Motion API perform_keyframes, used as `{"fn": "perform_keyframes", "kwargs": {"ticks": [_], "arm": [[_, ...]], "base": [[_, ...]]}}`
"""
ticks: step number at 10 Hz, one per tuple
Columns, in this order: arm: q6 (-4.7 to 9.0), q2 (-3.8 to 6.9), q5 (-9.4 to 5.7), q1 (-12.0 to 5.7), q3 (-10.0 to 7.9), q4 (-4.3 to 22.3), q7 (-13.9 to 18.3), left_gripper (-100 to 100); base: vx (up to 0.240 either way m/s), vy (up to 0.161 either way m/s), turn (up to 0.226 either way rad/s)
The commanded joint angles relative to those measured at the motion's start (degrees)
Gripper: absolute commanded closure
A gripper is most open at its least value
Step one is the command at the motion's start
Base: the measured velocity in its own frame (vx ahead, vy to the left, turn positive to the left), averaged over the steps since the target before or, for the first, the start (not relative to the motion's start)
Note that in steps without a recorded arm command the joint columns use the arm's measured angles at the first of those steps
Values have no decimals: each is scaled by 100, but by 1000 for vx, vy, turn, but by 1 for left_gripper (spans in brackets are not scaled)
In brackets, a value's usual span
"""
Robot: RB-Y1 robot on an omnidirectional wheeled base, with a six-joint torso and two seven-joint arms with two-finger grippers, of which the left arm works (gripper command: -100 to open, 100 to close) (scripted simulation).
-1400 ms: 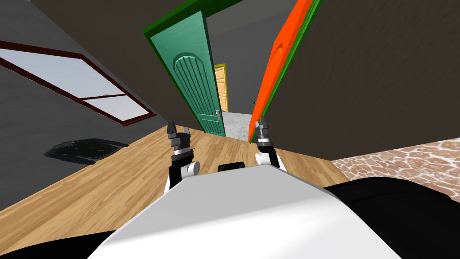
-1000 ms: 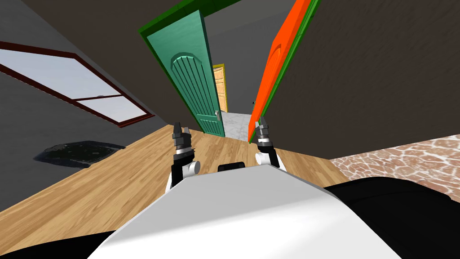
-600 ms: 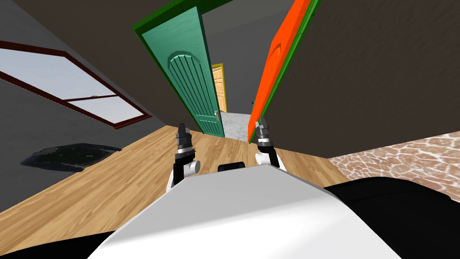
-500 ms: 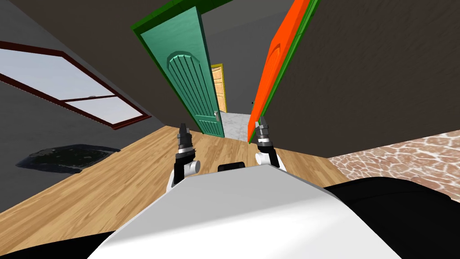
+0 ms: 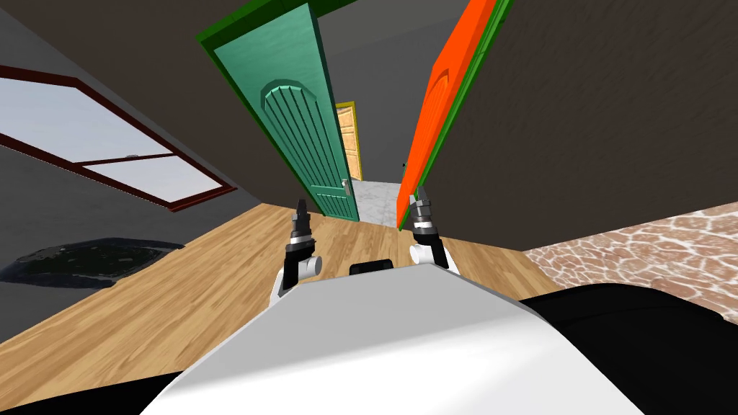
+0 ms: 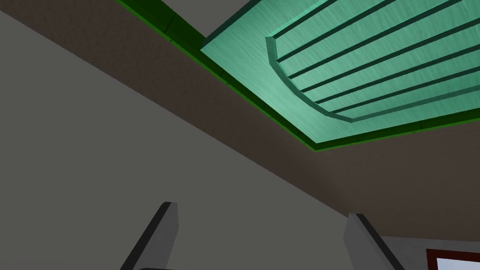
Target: Push the door open
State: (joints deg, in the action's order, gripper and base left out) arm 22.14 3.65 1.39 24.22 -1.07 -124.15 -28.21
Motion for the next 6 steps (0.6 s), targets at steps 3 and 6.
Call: {"fn": "perform_keyframes", "kwargs": {"ticks": [3,6], "arm": [[49,75,116,-106,-36,292,-533,-100],[76,146,212,-207,-79,537,-962,-100]], "base": [[41,16,-44],[49,15,-47]]}}
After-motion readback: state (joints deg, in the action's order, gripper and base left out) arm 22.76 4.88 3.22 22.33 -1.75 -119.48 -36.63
